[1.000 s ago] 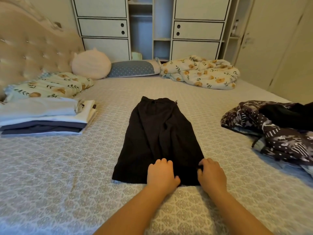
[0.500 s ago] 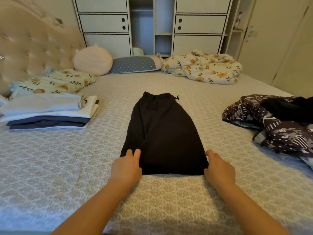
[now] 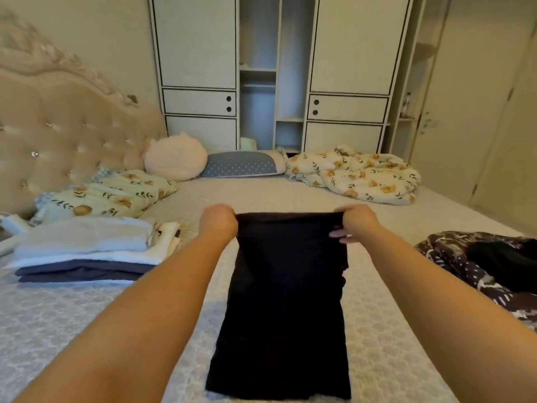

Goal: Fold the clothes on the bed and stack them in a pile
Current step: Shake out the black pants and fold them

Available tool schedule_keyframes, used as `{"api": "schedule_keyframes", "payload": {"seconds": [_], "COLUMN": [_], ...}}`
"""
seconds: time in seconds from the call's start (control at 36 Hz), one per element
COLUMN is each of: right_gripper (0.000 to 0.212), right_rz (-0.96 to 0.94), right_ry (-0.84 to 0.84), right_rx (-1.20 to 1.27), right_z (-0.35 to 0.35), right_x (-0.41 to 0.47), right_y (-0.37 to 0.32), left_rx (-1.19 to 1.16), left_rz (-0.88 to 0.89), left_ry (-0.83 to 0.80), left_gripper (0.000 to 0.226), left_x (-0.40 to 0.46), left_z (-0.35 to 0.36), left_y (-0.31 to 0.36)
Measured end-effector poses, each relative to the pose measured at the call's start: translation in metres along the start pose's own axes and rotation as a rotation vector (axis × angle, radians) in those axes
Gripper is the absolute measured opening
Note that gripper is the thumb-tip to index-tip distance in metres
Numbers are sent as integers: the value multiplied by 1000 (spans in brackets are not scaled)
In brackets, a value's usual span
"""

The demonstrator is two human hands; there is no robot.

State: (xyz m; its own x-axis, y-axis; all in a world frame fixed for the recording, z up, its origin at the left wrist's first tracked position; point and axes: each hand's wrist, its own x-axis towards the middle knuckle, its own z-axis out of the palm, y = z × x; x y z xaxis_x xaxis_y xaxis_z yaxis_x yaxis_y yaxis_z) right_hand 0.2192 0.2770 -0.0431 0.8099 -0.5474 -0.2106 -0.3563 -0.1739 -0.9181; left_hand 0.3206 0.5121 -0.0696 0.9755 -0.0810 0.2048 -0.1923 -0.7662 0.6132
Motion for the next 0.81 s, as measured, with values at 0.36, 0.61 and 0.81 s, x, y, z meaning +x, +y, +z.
{"api": "schedule_keyframes", "payload": {"seconds": [0.36,0.61,0.81], "right_gripper": [27,31,37], "right_rz": [-305,-250,-262], "right_ry": [111,112,78], "right_rx": [-821,-914,-1038], "right_z": [41,44,43], "right_x": [-18,-42,-56], "right_y": [145,212,229], "left_rx": [14,-204,153], "left_rz": [60,51,274], "left_ry": [-97,-128,-286], "left_gripper": [30,38,33], "left_x": [-56,-125,-142], "left_z": [57,97,96], "left_y": [-119,-154,-161]}}
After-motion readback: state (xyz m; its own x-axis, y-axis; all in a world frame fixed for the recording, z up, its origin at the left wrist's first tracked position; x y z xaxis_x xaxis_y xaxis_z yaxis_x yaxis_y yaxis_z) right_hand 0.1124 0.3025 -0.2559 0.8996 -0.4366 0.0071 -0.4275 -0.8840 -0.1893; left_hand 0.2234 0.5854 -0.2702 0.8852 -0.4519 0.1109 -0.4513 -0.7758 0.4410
